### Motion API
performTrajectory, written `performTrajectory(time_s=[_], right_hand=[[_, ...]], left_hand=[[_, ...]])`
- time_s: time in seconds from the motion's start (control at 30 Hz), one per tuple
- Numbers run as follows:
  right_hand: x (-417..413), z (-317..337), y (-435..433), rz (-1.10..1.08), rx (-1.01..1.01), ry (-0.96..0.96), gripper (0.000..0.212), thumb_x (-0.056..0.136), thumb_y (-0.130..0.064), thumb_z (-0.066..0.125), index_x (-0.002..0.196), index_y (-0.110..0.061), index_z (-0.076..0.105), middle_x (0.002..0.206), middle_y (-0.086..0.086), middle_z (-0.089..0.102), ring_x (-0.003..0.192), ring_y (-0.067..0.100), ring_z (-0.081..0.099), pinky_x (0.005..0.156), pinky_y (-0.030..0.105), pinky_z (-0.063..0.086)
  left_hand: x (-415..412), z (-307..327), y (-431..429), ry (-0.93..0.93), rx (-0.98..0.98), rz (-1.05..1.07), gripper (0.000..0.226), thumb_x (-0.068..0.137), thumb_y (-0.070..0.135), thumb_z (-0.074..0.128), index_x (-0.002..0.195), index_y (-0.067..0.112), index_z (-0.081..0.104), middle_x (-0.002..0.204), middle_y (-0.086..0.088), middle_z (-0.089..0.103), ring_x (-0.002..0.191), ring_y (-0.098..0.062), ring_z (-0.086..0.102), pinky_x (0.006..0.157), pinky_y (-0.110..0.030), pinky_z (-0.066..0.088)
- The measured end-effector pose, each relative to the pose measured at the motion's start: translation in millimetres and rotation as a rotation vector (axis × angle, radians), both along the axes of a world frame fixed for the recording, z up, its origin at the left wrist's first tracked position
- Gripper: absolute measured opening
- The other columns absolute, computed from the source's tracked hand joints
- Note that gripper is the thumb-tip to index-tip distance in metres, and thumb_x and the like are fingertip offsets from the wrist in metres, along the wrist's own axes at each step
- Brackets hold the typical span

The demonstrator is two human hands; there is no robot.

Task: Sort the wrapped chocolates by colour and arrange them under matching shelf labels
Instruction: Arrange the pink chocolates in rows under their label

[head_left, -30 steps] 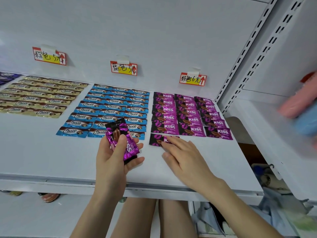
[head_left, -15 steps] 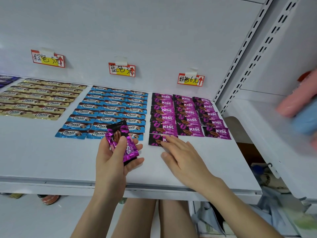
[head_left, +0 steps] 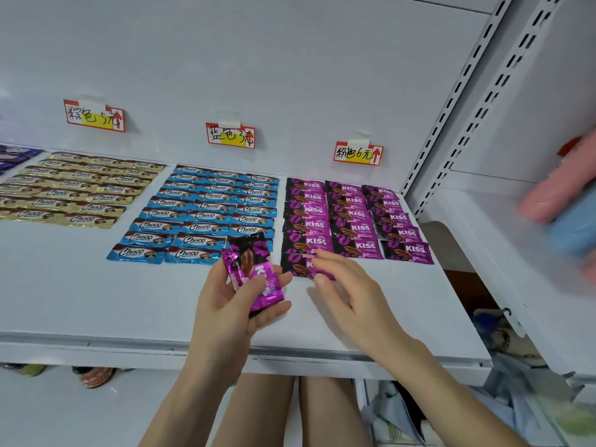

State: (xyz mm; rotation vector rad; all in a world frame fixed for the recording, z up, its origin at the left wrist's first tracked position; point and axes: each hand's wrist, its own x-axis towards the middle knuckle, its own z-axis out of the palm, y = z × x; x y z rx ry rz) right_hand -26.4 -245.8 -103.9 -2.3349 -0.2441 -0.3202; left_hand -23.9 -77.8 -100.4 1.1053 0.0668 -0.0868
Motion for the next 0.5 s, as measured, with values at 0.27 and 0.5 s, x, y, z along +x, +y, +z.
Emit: performTrajectory(time_s=[0.27, 0.5], right_hand=[[-7.4, 36.0, 7.8, 0.102, 0.460, 0.008, 0.023, 0.082, -0.014, 0.066, 0.090, -0.034, 0.058, 0.077, -0.023, 0.065, 0.077, -0.004, 0.060, 0.069, 0.012, 0.047], [-8.5, 38.9, -8.8, 0.142, 0.541, 0.041, 0.019, 0.085, -0.006, 0.062, 0.089, -0.024, 0.062, 0.071, -0.014, 0.065, 0.068, -0.003, 0.059, 0.062, 0.011, 0.046]], left_hand=[[-9.2, 6.6, -15.6, -0.143, 0.216, -0.132, 0.040, 0.063, 0.028, 0.069, 0.102, 0.024, 0.060, 0.082, 0.000, 0.072, 0.069, -0.015, 0.070, 0.046, -0.024, 0.053], [-11.4, 6.0, -24.1, -0.146, 0.290, -0.191, 0.042, 0.063, 0.034, 0.067, 0.101, 0.020, 0.058, 0.078, 0.000, 0.073, 0.065, -0.017, 0.071, 0.045, -0.025, 0.052]])
